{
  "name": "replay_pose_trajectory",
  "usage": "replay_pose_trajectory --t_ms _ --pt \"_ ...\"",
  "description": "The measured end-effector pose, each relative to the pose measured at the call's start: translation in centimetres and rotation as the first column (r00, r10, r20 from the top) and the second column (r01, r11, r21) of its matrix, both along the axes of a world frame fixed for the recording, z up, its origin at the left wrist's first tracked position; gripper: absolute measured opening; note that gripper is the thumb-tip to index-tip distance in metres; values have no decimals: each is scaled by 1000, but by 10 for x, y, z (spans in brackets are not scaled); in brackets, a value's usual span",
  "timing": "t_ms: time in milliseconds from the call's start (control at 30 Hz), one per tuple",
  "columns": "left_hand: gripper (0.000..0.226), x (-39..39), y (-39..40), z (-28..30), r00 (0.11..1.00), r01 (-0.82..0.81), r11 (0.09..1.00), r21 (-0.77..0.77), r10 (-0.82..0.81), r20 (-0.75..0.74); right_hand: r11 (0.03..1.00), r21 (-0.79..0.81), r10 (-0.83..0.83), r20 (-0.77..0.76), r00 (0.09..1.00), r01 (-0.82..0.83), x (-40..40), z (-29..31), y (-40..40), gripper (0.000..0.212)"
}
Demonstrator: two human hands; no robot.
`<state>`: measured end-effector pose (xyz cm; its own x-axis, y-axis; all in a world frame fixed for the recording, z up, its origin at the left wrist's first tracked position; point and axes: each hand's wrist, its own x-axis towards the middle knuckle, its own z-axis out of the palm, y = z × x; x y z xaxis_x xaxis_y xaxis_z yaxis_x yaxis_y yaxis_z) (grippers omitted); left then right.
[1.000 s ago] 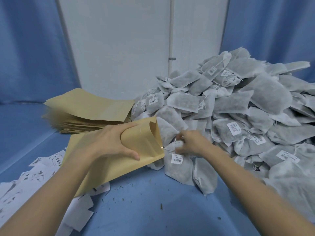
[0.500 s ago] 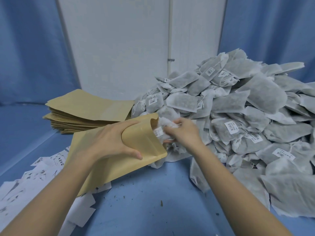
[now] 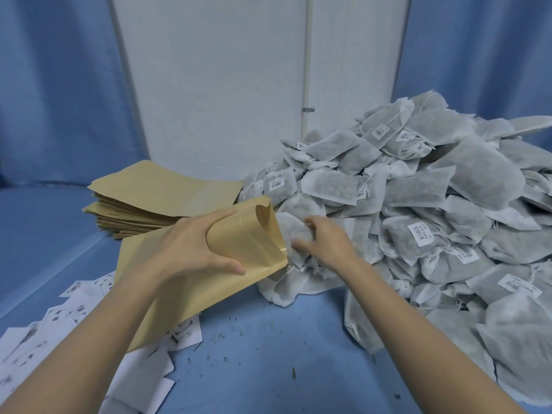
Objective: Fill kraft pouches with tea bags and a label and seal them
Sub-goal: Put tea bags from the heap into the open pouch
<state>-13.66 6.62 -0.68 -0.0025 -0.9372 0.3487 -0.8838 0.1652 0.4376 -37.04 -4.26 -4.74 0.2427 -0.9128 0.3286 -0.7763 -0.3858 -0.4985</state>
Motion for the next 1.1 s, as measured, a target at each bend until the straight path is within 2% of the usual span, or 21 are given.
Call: replay_pose_trajectory --t_ms 33,100,167,267,333,433,500,567,600,667,733,767,800,833,867,900,933,1000,1067,1100 --pt "91 0 -1 0 1000 -5 1000 3 5 14 1000 7 -6 -24 1000 6 5 -3 -2 58" --pt "94 1 -2 -3 999 -8 1000 17 8 35 1000 -10 -10 -17 1000 10 11 -5 -6 50" --pt "91 3 -3 -5 999 1 1000 29 -2 50 1000 13 -1 189 982 -2 7 1 -7 37" --pt "85 8 -5 -7 999 -7 1000 22 6 47 998 25 33 543 839 -56 -21 18 -6 16" --pt "91 11 -7 -7 999 -17 1000 23 16 40 980 51 115 640 760 -191 -39 32 1 8" --pt "100 11 -7 -7 998 2 1000 23 -3 66 936 91 240 546 803 -341 -40 48 11 13" --pt "98 5 -6 -8 996 44 999 7 -45 79 915 119 303 429 851 -385 -20 53 18 14" --pt "98 -3 -6 -8 992 93 996 -14 -91 82 906 113 347 356 868 -408 9 52 27 3" --pt "99 -6 -6 -8 991 108 994 -20 -106 78 902 108 369 317 874 -419 24 48 31 8" --pt "100 -10 -7 -8 991 122 992 -13 -121 62 841 187 451 274 849 -507 45 41 39 19" --pt "100 -11 -8 -7 988 138 990 16 -139 63 725 345 566 194 801 -596 54 37 42 25" --pt "99 -10 -9 -7 987 141 990 29 -142 70 702 367 597 163 786 -610 53 36 42 27" --pt "98 -8 -9 -6 988 136 990 32 -138 75 716 324 595 181 783 -618 50 35 38 23" --pt "97 -5 -8 -6 989 122 992 25 -124 76 759 240 551 259 793 -605 45 36 35 15" --pt "97 -1 -8 -5 992 99 995 17 -100 73 843 140 447 354 821 -520 40 35 27 12" --pt "97 3 -8 -4 995 69 998 13 -70 68 929 53 313 415 854 -367 33 34 19 12" --pt "98 6 -8 -4 997 42 999 12 -42 64 986 -19 161 388 908 -167 26 31 7 14" --pt "99 12 -8 -4 999 6 1000 14 -7 54 984 -106 -124 148 981 140 15 21 -15 36" --pt "101 14 -9 -5 999 -20 1000 21 19 44 960 -63 -280 -98 955 274 11 8 -27 68" --pt "101 15 -10 -6 999 -29 999 24 28 42 954 -59 -299 -147 943 293 11 3 -30 73"
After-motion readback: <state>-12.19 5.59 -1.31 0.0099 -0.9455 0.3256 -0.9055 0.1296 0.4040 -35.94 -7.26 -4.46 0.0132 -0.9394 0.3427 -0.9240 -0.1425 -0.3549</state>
